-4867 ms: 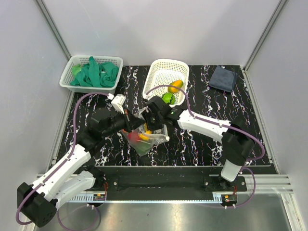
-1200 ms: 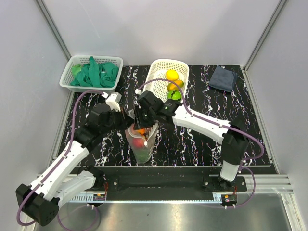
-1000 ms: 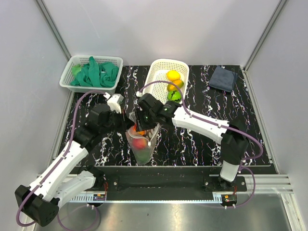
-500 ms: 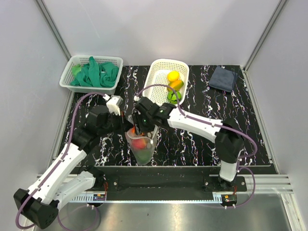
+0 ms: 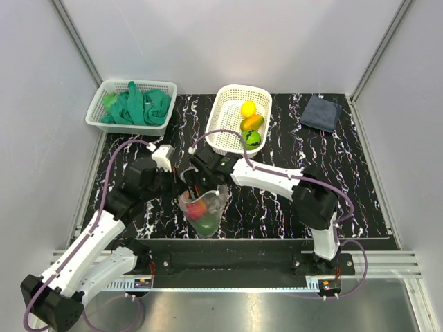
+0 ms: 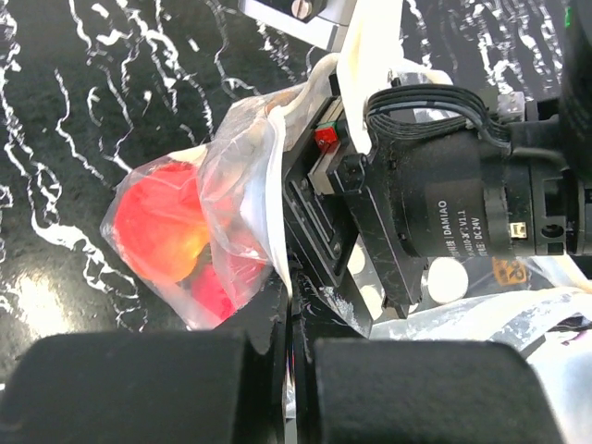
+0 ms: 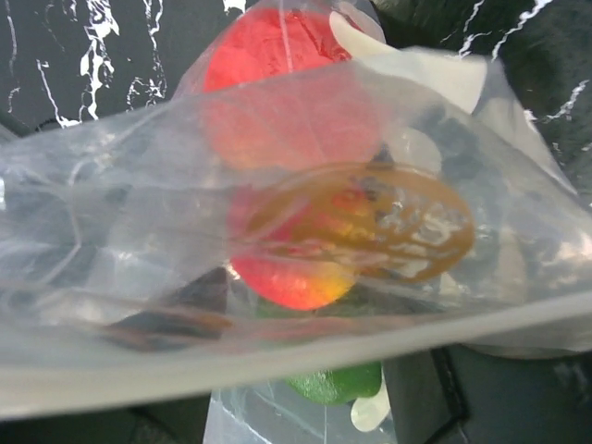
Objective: Open the zip-top bag and remove the fake food
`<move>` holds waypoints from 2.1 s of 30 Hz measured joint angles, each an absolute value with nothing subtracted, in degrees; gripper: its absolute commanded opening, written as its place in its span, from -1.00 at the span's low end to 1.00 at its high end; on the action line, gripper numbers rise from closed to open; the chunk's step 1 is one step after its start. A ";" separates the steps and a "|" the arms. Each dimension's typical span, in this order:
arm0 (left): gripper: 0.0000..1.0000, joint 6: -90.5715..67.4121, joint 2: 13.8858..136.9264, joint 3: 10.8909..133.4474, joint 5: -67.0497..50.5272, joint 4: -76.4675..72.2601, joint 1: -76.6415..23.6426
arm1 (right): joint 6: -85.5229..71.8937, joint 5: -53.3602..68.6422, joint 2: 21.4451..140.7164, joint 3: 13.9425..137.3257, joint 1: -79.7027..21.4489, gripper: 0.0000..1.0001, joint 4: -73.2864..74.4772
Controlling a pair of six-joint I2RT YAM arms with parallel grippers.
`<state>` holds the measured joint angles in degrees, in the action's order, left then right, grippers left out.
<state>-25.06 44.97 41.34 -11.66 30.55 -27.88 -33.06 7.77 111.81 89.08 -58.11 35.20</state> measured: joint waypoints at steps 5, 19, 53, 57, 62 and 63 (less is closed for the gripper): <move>-1.00 -25.17 44.07 39.33 -10.24 31.40 -27.66 | -33.47 8.69 113.89 88.42 -58.41 0.60 33.65; -1.00 -27.27 40.05 35.20 -5.30 33.82 -27.38 | -35.03 11.53 118.65 86.91 -59.20 0.49 26.06; -1.00 -28.08 42.22 37.67 -5.82 31.14 -27.66 | -29.93 -0.01 97.06 87.35 -59.55 -0.26 28.91; -1.00 -28.05 42.22 37.67 -5.82 31.14 -27.68 | -28.95 -0.36 94.63 90.08 -58.02 -0.27 28.88; -1.00 -27.83 42.22 37.67 -5.82 31.00 -27.68 | -27.35 -0.10 93.45 93.30 -50.98 -0.26 28.56; -1.00 -27.73 42.19 37.67 -5.82 30.85 -27.68 | -26.65 -0.19 93.49 93.78 -48.88 -0.25 28.47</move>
